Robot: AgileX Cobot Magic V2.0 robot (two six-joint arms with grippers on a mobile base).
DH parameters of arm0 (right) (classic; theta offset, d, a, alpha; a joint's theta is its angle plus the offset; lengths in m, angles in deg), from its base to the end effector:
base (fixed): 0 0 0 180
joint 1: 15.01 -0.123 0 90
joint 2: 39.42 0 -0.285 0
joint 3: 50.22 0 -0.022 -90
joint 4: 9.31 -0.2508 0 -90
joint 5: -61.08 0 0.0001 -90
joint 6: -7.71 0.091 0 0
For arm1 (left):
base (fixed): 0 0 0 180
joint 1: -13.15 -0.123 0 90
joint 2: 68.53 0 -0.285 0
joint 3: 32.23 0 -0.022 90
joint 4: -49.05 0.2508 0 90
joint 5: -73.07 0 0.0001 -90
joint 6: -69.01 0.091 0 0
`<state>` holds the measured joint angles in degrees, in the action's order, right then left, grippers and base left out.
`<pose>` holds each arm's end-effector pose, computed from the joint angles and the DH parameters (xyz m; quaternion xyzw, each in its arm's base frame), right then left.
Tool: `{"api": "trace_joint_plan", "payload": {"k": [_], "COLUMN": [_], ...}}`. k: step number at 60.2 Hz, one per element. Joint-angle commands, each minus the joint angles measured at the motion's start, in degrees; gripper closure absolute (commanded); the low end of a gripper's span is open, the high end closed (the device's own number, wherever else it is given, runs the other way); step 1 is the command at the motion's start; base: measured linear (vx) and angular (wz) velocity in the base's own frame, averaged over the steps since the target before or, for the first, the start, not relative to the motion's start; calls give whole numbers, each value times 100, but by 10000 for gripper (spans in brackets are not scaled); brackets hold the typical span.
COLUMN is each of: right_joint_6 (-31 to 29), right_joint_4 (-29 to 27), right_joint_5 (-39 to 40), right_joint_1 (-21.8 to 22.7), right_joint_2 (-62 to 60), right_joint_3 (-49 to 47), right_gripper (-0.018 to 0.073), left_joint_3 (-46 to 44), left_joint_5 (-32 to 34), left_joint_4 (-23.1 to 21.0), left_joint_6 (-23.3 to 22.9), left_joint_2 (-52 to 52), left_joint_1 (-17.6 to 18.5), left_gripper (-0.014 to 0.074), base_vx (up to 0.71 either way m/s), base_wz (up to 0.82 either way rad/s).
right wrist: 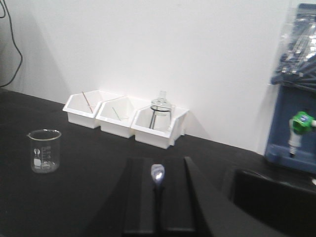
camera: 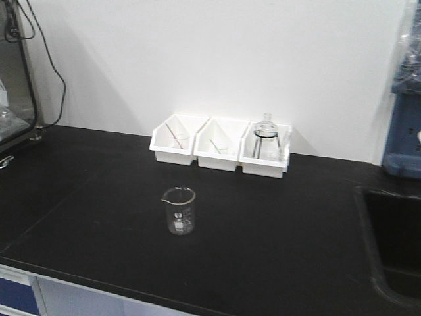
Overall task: Grab transparent chemical and place on left bench
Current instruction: 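Drive the base past the sink to the bench with white bins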
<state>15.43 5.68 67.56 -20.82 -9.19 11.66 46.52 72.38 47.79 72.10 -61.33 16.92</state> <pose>0.0952 0.0123 0.2857 -0.0876 0.6754 0.0012 0.7322 0.0566 -0.0038 0.2036 0.0336 0.6852 -0.0124 0.7274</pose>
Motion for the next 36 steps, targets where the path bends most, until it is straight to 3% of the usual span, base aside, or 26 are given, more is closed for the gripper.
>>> {"api": "trace_joint_plan", "payload": {"k": [1,36], "right_joint_6": [-13,-13], "right_joint_4": [21,21], "right_joint_5": [453,461], "right_joint_1": [11,11], "right_joint_2": [34,34], "right_joint_3": [-179,-179], "right_gripper": [567,567], "left_joint_3": [93,93], "left_joint_5": [449,449], "left_joint_4": [-4,-4], "left_joint_6": [-45,-45], "left_joint_2": [-110,-110], "left_joint_1": [10,10], "left_gripper": [600,600], "base_vx": [25,20], "base_wz": [26,13]}}
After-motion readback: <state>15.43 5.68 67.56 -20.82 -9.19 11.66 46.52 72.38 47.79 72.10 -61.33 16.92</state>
